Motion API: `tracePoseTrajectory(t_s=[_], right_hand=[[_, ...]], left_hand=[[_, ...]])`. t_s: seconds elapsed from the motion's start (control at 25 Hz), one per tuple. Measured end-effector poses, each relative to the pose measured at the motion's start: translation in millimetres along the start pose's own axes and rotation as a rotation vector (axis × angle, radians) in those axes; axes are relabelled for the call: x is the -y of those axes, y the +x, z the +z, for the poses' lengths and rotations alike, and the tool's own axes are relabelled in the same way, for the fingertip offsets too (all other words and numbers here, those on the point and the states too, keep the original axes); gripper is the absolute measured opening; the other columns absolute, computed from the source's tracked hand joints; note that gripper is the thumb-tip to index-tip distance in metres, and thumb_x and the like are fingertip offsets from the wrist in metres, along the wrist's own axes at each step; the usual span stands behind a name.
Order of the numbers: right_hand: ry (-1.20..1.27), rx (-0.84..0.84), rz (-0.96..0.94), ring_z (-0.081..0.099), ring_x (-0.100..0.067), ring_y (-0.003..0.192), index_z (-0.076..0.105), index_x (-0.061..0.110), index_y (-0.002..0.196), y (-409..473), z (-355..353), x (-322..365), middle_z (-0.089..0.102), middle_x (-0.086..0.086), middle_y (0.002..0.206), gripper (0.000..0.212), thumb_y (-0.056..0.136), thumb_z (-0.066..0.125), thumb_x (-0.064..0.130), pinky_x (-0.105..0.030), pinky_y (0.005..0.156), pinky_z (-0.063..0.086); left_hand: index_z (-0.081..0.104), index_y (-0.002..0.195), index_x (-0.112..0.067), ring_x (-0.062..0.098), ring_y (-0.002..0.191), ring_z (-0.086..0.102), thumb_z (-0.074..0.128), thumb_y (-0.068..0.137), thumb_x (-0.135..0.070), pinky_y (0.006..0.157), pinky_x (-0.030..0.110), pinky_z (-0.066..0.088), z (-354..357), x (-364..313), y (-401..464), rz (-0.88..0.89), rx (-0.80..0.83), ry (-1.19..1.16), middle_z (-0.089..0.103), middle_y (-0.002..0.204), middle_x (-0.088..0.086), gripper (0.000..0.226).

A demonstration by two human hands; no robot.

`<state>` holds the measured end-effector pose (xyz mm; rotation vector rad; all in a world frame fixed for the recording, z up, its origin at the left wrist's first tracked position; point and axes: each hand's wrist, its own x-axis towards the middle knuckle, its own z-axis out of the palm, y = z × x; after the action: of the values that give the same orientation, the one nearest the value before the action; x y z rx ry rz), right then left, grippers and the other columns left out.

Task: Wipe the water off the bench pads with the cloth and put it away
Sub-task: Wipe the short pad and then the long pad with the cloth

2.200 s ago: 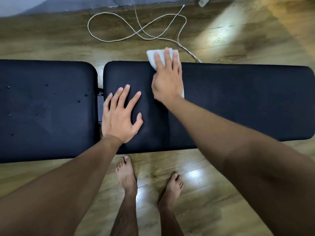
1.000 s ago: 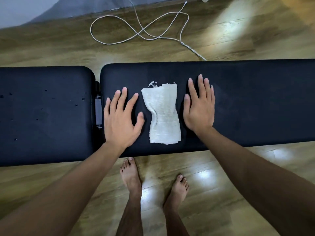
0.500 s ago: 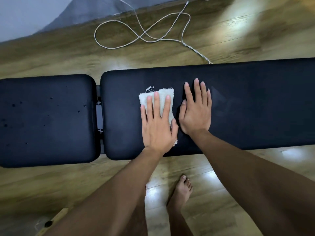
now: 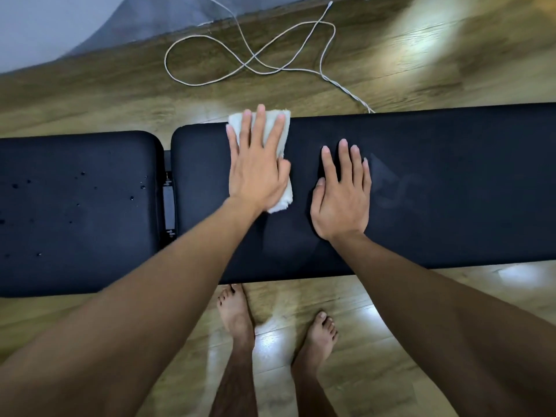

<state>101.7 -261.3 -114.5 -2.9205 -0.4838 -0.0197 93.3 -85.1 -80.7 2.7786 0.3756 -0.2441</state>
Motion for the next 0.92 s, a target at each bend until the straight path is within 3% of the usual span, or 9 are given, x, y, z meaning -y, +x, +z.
tracePoseTrajectory(t_s=[0.24, 0.52, 0.68, 0.92], right_hand=[[0.000, -0.017, -0.004, 0.018, -0.029, 0.152, 0.029, 0.021, 0.154, 0, -1, 0, 0.023, -0.011, 0.164, 0.056, 0.099, 0.032, 0.029, -0.046, 0.125, 0.013], [0.002, -0.025, -0.001, 0.018, -0.029, 0.152, 0.030, 0.021, 0.154, -1, 1, 0, 0.023, -0.010, 0.164, 0.055, 0.100, 0.031, 0.029, -0.046, 0.125, 0.014], [0.022, -0.033, 0.003, 0.019, -0.029, 0.152, 0.031, 0.021, 0.154, -1, 1, -1, 0.025, -0.010, 0.163, 0.055, 0.100, 0.033, 0.029, -0.046, 0.125, 0.013], [0.007, -0.033, 0.005, 0.018, -0.028, 0.152, 0.030, 0.022, 0.154, 0, 2, 0, 0.025, -0.010, 0.163, 0.056, 0.099, 0.033, 0.029, -0.044, 0.125, 0.011]], left_hand=[[0.018, 0.161, -0.023, 0.032, 0.157, -0.001, 0.021, 0.088, -0.031, 0.125, 0.060, 0.003, 2, 7, -42, 0.037, 0.027, -0.012, 0.006, 0.170, 0.009, 0.074], [0.027, 0.160, -0.022, 0.039, 0.156, -0.003, 0.042, 0.095, -0.035, 0.125, 0.058, 0.007, 37, 4, -161, -0.021, -0.012, -0.088, 0.007, 0.169, 0.016, 0.067], [0.032, 0.158, -0.019, 0.042, 0.155, -0.002, 0.035, 0.091, -0.025, 0.124, 0.061, 0.007, 30, 3, -134, -0.012, -0.034, -0.123, 0.013, 0.168, 0.017, 0.068], [0.031, 0.158, -0.019, 0.040, 0.155, -0.003, 0.033, 0.090, -0.023, 0.126, 0.055, -0.001, 4, 25, -60, 0.047, -0.030, -0.104, 0.010, 0.169, 0.015, 0.069]])
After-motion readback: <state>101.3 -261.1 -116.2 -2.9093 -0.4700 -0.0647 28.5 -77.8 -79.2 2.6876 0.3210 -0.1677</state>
